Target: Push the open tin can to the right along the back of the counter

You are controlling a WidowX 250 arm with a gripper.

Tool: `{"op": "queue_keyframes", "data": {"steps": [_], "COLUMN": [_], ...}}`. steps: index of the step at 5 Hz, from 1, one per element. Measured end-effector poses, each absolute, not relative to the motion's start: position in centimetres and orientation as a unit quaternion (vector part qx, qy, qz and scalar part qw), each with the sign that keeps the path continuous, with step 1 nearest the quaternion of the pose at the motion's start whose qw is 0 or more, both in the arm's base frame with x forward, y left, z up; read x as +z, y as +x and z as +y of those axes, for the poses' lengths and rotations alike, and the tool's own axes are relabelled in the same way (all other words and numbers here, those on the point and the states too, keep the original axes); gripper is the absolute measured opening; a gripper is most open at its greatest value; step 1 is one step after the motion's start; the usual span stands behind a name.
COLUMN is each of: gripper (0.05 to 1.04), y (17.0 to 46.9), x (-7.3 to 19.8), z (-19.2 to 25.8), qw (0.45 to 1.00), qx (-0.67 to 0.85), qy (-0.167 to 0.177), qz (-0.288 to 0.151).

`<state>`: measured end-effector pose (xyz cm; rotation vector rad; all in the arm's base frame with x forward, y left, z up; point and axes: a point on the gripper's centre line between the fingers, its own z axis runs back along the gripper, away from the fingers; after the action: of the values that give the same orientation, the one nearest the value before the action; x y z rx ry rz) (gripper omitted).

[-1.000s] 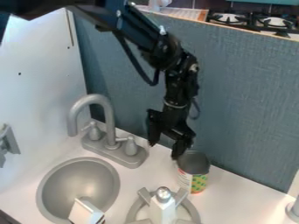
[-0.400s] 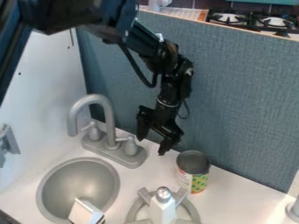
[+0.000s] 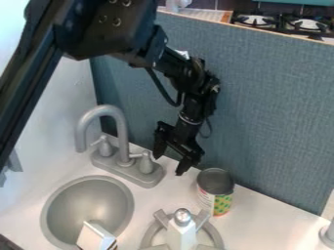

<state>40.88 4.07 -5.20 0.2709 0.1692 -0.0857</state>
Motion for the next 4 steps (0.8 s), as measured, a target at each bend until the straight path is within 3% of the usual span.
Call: {"op": "queue_keyframes", "data": {"steps": [3,4], "gripper": [0.997,0.997], "y": [41.0,39.5], "x": [-6.3,-7.4], "z": [-3.0,-6.1], "qw": [0.984,0.98], "qx": [-0.134,-0.167], "qy": [0.09,0.067], "qz": [0.078,0.084]}}
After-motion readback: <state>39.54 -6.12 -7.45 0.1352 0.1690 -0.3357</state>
